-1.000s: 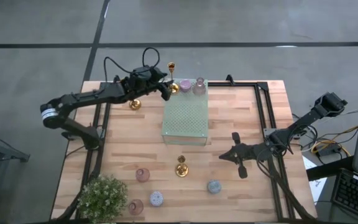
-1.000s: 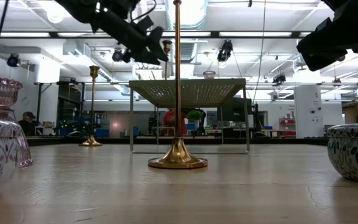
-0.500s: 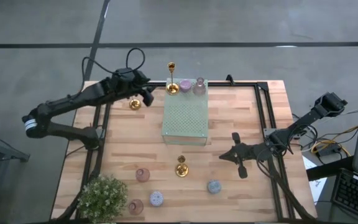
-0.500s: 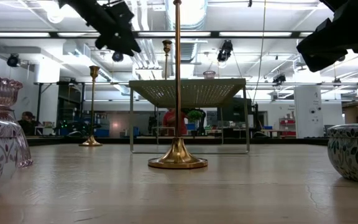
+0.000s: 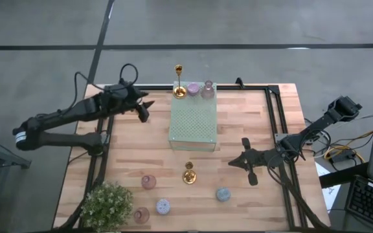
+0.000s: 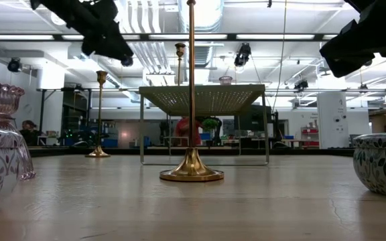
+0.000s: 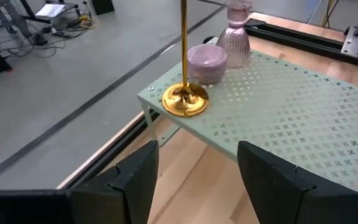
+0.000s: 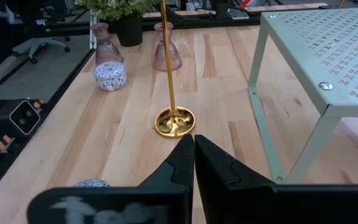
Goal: Pick & Place candle stick holders
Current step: Put the top metal gold candle holder on the shelf
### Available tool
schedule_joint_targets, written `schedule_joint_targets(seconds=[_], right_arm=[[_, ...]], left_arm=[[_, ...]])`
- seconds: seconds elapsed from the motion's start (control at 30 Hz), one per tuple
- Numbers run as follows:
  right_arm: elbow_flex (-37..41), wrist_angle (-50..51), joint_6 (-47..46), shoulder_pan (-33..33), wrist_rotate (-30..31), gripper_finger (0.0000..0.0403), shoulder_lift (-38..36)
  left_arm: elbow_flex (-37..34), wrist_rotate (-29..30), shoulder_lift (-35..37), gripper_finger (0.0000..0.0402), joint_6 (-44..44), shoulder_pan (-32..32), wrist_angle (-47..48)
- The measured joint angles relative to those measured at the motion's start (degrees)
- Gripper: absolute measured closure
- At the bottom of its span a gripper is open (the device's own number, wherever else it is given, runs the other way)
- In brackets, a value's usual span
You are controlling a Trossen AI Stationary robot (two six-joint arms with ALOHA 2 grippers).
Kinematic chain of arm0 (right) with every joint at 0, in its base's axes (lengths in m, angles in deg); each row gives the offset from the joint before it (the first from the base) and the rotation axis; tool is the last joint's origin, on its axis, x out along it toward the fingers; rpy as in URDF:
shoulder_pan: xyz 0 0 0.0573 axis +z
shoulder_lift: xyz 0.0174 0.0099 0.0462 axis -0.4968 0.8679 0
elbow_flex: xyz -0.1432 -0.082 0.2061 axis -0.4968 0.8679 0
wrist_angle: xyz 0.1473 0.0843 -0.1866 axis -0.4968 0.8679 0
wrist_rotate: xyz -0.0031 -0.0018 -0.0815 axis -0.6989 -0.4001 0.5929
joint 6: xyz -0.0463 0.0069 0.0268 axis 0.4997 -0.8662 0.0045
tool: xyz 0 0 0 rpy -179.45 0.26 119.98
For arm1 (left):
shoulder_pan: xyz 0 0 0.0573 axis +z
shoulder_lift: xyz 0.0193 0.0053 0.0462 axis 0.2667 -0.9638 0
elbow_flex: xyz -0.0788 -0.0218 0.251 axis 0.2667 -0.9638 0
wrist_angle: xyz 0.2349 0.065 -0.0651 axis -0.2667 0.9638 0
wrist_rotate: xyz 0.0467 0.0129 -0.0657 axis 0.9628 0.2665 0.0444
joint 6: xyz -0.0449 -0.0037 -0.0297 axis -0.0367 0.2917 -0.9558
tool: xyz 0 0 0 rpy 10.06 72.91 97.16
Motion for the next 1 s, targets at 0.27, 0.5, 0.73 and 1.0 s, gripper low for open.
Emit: schedule_joint_targets(seconds=[0.27, 0.5, 0.73, 1.0], right_arm=[[0.0, 0.0, -0.2, 0.0, 0.0, 0.0394, 0.0], [0.0, 0.0, -0.1, -0.1, 0.5, 0.0394, 0.0], [0.0, -0.2, 0.2, -0.1, 1.7, 0.0394, 0.0], [0.0, -0.2, 0.3, 0.0, 1.6, 0.0394, 0.0]], left_arm=[[-2.2, 6.2, 5.7, 0.0179, -7.3, -0.2, 9.5], [-2.5, 23.7, 5.9, 0.0179, -18.3, -0.1, 21.0], [-5.9, 26.7, 2.8, 0.0179, -17.9, -0.1, 16.6], [-8.6, 33.9, -0.6, 0.0179, -15.4, 0.3, 9.8]])
